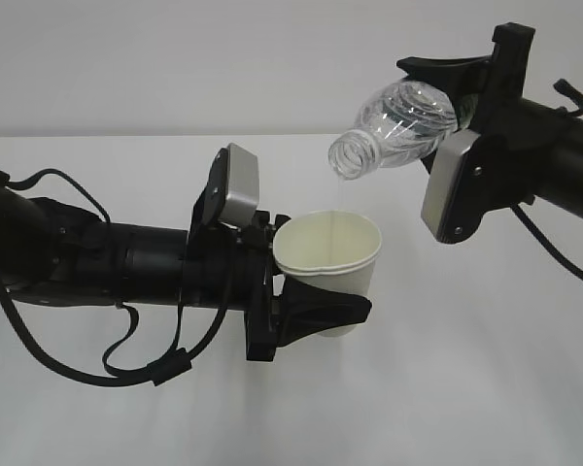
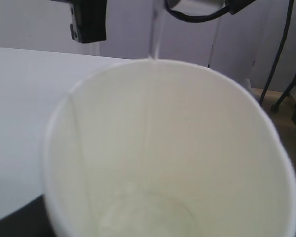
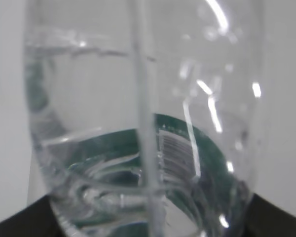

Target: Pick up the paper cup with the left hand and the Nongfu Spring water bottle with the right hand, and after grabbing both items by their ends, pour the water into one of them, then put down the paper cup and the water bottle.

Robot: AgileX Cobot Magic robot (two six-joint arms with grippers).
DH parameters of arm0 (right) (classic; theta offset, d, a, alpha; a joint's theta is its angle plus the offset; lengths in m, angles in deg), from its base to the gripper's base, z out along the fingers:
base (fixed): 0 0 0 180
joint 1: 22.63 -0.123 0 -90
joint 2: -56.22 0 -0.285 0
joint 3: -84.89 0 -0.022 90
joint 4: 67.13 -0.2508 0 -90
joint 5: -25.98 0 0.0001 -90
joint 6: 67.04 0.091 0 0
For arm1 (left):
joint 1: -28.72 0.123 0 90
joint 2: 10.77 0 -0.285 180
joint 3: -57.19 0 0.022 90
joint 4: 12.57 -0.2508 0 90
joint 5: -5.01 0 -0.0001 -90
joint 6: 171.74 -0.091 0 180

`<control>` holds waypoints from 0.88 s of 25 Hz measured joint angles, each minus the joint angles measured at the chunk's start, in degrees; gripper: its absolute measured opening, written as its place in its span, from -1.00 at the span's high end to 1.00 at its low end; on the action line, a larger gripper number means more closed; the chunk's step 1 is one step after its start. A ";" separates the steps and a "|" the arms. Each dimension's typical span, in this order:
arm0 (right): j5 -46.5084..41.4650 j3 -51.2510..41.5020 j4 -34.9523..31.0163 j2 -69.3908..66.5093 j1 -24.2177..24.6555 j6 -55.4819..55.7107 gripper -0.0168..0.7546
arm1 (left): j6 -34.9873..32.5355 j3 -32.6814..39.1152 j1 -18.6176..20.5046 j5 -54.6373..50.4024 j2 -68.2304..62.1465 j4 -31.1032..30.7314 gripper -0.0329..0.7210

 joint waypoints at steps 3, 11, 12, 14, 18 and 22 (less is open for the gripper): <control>0.00 0.00 0.00 0.00 0.00 0.00 -0.13 | 0.00 0.00 0.00 0.00 0.00 0.00 -0.35; 0.09 0.00 0.00 0.00 0.00 -0.03 -0.13 | 0.00 0.00 0.00 0.00 0.00 -0.32 -0.35; 0.09 0.00 0.00 0.00 0.00 -0.13 -0.13 | 0.00 0.00 0.00 0.00 0.00 -0.32 -0.35; 0.23 0.00 0.00 0.00 0.00 -0.13 -0.13 | 0.00 0.00 0.00 0.00 0.00 -0.36 -0.35; 0.36 0.00 0.00 0.00 0.00 -0.13 -0.13 | 0.00 0.00 0.00 0.00 0.00 -0.45 -0.35; 0.36 0.00 0.00 0.00 0.00 -0.15 -0.13 | 0.00 0.00 0.00 -0.09 0.00 -0.45 -0.35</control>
